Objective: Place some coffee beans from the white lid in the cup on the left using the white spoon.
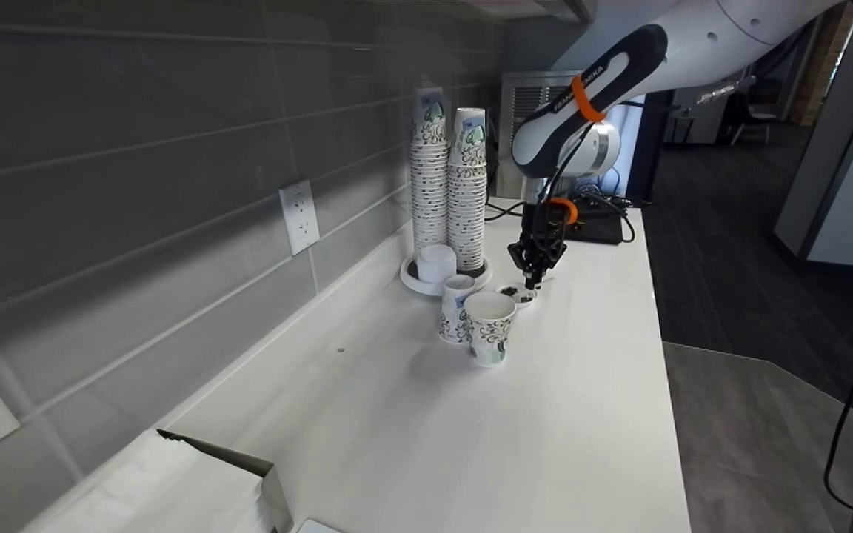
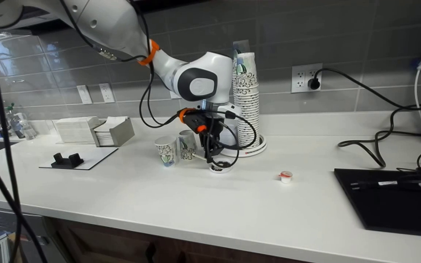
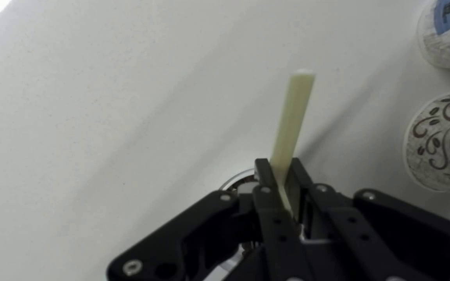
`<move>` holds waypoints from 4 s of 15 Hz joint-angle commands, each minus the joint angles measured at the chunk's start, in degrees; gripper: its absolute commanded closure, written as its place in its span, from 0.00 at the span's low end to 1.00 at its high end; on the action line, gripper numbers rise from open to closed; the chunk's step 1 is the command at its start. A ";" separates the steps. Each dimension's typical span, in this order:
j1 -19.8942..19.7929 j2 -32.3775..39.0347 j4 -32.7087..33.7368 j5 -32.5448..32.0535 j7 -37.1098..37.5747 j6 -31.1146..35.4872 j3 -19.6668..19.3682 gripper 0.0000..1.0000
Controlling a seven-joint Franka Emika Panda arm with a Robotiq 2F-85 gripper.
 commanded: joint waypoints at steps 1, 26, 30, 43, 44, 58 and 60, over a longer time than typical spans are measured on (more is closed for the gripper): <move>-1.18 2.24 3.57 1.61 -1.10 -2.69 1.08 0.97; -0.33 6.07 7.11 -0.34 -0.28 0.07 0.29 0.97; 0.18 5.86 6.31 -1.13 -0.14 3.40 0.03 0.97; 1.77 7.03 5.23 -5.61 0.63 10.95 -0.74 0.97; 1.93 7.08 5.10 -6.03 0.74 11.37 -0.82 0.97; 6.25 6.43 -0.03 -13.13 3.79 17.47 -3.61 0.97; 7.15 6.13 -1.05 -14.43 4.79 18.82 -4.33 0.97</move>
